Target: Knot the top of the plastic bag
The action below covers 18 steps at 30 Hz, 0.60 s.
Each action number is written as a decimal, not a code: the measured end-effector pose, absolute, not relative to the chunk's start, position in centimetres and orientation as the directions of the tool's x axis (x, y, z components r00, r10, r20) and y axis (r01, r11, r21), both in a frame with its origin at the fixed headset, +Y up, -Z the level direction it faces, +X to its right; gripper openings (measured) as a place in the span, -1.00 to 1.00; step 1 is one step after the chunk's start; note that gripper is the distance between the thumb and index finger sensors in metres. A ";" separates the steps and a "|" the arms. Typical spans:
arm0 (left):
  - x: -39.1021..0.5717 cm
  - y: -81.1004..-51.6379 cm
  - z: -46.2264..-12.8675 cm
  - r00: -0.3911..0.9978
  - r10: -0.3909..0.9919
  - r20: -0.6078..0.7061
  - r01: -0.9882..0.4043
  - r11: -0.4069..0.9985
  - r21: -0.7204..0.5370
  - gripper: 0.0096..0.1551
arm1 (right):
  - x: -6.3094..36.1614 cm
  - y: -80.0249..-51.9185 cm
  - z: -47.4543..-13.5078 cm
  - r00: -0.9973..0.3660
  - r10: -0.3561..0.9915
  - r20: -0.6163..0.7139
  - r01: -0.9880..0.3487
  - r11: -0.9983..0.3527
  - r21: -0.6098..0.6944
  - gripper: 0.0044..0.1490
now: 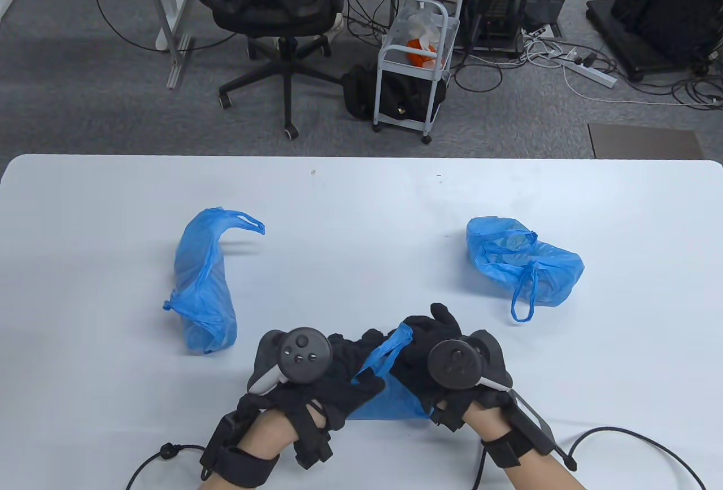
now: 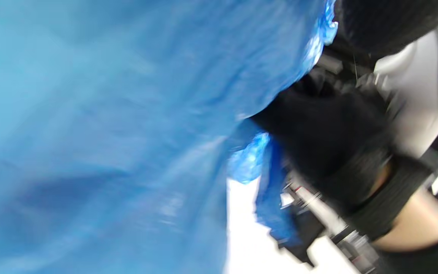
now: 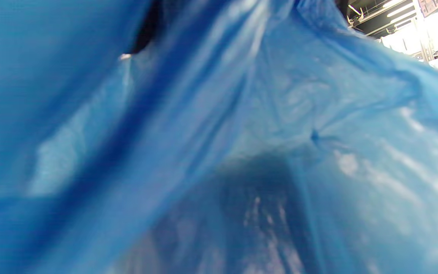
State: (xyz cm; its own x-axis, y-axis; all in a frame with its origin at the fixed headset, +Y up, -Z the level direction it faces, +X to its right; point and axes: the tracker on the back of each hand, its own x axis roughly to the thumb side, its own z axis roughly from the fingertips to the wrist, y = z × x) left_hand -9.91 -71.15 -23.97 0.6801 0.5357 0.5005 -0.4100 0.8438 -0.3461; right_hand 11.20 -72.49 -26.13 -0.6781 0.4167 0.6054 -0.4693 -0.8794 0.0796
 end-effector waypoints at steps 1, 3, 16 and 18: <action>-9.6 -70.8 -23.5 0.733 0.433 0.525 -0.330 0.901 -0.282 -0.07 | 11.3 -72.4 -26.2 -0.678 0.421 0.602 -0.478 -0.875 0.074 -0.49; -9.1 -70.8 -23.1 0.778 0.338 0.530 -0.261 0.941 -0.218 -0.12 | 11.3 -72.4 -26.2 -0.676 0.427 0.600 -0.483 -0.872 0.076 -0.52; -9.1 -72.9 -24.8 0.704 0.600 0.380 -0.512 0.800 -0.314 -0.45 | 10.3 -71.7 -25.0 -0.686 0.316 0.655 -0.452 -0.891 -0.044 -0.51; -9.2 -72.9 -24.8 0.711 0.591 0.381 -0.505 0.806 -0.309 -0.41 | 10.1 -71.3 -24.6 -0.688 0.274 0.672 -0.447 -0.890 -0.094 -0.50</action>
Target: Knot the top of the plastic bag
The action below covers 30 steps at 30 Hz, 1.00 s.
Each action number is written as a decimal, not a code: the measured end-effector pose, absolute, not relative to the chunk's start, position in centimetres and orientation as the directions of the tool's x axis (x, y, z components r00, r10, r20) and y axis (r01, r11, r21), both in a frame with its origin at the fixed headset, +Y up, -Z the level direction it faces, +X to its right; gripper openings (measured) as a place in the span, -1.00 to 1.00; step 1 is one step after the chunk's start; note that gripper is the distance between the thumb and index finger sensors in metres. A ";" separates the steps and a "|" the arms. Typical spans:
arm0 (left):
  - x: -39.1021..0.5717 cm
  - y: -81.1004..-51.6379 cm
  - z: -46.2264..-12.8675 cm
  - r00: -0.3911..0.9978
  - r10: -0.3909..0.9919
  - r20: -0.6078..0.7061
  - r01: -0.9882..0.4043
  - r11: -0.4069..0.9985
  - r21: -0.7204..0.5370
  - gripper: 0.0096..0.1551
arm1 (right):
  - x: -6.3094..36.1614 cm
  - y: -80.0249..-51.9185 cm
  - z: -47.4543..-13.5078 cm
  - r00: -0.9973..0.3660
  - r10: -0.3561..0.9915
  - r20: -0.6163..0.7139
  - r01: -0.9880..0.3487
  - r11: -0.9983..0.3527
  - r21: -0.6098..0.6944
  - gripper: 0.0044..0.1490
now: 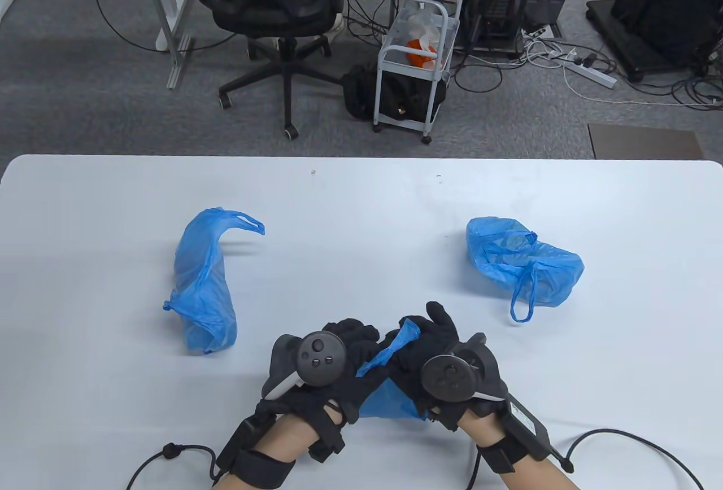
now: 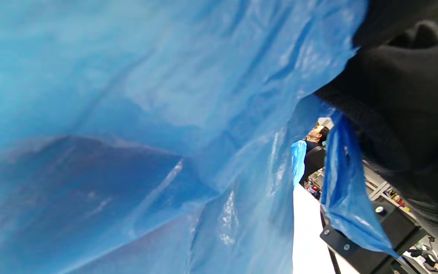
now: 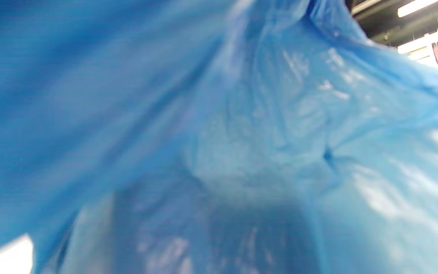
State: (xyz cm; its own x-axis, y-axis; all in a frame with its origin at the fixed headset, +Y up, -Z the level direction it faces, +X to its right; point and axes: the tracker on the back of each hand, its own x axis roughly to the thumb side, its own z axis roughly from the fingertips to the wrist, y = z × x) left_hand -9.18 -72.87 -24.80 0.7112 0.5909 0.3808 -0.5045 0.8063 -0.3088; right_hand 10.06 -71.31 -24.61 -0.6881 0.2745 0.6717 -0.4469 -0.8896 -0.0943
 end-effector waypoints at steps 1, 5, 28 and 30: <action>-9.3 -72.9 -24.9 0.714 0.592 0.374 -0.504 0.805 -0.312 -0.39 | 9.9 -71.1 -24.4 -0.683 0.250 0.686 -0.445 -0.888 -0.120 -0.50; -9.9 -73.3 -25.0 0.715 0.623 0.316 -0.514 0.776 -0.365 -0.30 | 9.8 -70.7 -23.8 -0.687 0.187 0.702 -0.420 -0.891 -0.174 -0.51; -14.7 -74.2 -27.9 0.484 0.864 0.142 -0.781 0.499 -0.375 -0.55 | 17.4 -69.3 -28.3 -0.490 0.592 0.640 -0.597 -0.763 0.248 -0.31; -14.7 -74.2 -27.9 0.486 0.862 0.143 -0.780 0.501 -0.375 -0.55 | 17.3 -69.5 -28.3 -0.525 0.581 0.623 -0.506 -0.801 0.320 -0.12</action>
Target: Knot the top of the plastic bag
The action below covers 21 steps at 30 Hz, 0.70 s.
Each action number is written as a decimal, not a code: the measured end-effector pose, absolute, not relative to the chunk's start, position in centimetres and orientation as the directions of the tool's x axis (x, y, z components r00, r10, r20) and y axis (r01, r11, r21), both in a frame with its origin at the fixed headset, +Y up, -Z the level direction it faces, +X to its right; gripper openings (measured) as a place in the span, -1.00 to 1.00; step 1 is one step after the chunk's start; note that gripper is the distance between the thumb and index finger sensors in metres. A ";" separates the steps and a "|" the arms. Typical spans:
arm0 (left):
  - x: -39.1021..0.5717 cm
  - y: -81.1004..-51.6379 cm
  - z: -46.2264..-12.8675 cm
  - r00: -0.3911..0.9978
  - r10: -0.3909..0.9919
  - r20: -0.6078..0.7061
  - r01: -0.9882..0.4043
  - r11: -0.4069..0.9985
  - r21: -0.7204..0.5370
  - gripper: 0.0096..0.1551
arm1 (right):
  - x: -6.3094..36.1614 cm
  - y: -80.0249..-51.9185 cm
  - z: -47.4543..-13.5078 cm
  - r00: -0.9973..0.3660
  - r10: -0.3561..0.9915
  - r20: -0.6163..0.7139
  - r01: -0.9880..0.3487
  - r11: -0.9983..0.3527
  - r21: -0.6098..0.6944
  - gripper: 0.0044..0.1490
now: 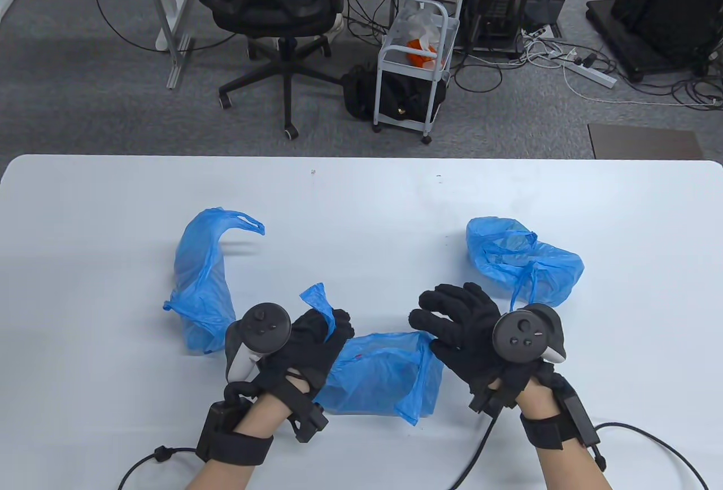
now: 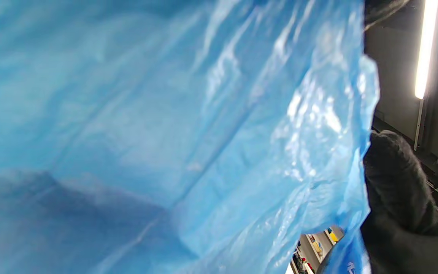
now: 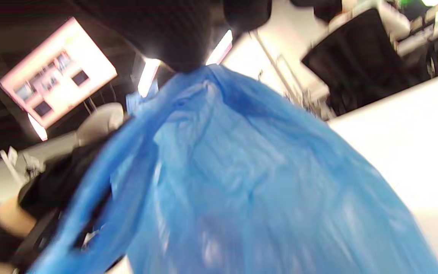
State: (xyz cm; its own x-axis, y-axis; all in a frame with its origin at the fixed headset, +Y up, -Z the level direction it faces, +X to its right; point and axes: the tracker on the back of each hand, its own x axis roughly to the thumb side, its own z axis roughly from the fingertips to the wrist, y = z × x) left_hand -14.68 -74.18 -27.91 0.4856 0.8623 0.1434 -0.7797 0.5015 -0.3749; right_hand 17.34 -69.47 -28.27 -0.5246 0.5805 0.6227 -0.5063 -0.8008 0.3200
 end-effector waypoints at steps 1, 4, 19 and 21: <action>-14.7 -74.2 -27.9 0.486 0.862 0.144 -0.780 0.502 -0.374 -0.55 | 17.2 -69.6 -28.1 -0.553 0.553 0.624 -0.457 -0.827 0.328 -0.02; -14.8 -74.2 -28.0 0.487 0.862 0.142 -0.781 0.502 -0.372 -0.55 | 16.2 -70.3 -27.9 -0.583 0.523 0.622 -0.338 -0.852 0.399 0.17; -14.2 -72.5 -27.3 0.400 0.852 0.337 -0.798 0.505 -0.329 -0.53 | 12.1 -70.7 -24.8 -0.581 0.191 0.792 -0.510 -0.843 -0.171 -0.43; -14.2 -72.2 -27.1 0.371 0.858 0.356 -0.811 0.486 -0.326 -0.54 | 12.7 -70.4 -25.1 -0.557 0.280 0.782 -0.585 -0.800 -0.130 -0.47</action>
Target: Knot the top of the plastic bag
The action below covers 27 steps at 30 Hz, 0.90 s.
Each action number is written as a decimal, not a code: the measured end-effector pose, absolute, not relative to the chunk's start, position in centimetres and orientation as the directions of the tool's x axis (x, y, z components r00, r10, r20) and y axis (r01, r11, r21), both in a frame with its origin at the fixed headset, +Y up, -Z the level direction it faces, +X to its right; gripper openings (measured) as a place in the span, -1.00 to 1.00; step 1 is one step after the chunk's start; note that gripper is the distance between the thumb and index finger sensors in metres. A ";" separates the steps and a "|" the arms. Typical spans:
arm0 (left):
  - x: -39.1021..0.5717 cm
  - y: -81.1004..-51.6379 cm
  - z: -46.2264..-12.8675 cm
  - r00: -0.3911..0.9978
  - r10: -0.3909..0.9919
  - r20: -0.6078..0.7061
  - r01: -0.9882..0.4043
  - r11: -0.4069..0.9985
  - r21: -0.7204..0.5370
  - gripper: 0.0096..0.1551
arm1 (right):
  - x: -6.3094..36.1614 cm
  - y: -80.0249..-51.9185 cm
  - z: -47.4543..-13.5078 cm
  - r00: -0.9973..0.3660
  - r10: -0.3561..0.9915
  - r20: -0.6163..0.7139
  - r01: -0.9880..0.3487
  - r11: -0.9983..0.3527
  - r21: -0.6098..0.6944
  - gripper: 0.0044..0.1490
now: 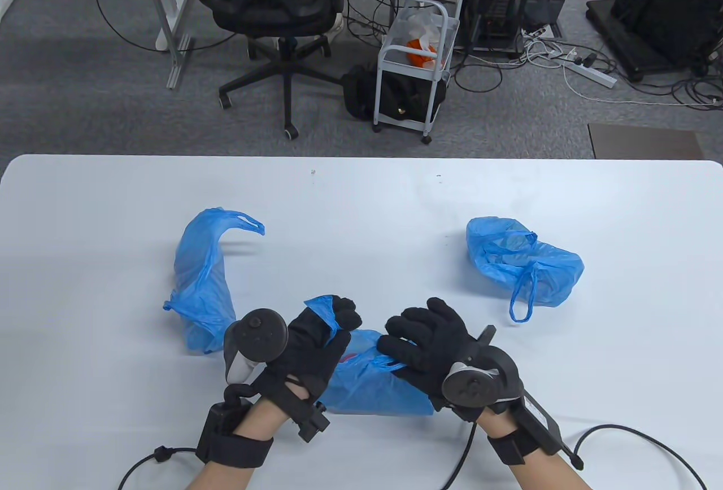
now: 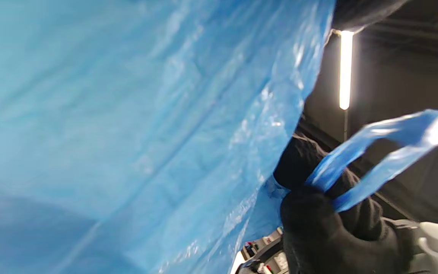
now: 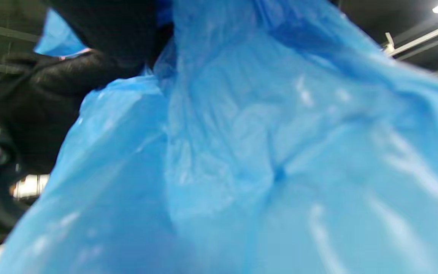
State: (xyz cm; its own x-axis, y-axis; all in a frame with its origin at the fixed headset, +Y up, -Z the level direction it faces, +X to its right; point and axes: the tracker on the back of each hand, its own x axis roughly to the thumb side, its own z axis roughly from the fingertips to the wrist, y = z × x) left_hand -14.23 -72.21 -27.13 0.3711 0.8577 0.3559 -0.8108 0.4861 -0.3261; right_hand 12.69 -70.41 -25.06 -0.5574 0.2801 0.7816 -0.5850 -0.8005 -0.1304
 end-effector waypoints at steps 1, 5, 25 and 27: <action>-14.2 -72.1 -27.1 0.363 0.859 0.361 -0.815 0.481 -0.324 -0.55 | 13.0 -70.3 -25.2 -0.542 0.328 0.774 -0.623 -0.775 -0.108 -0.48; -14.6 -71.9 -27.2 0.320 0.878 0.355 -0.841 0.436 -0.320 -0.56 | 14.8 -70.6 -26.5 -0.392 0.616 0.683 -0.813 -0.580 0.056 -0.48; -13.1 -71.2 -26.3 0.478 0.699 0.532 -0.705 0.667 -0.243 -0.58 | 15.0 -71.7 -27.4 -0.187 0.846 0.499 -0.916 -0.334 0.224 -0.54; -11.2 -71.3 -25.4 0.538 0.590 0.602 -0.594 0.772 -0.225 -0.58 | 14.0 -71.6 -26.9 -0.335 0.779 0.530 -0.853 -0.490 0.181 -0.53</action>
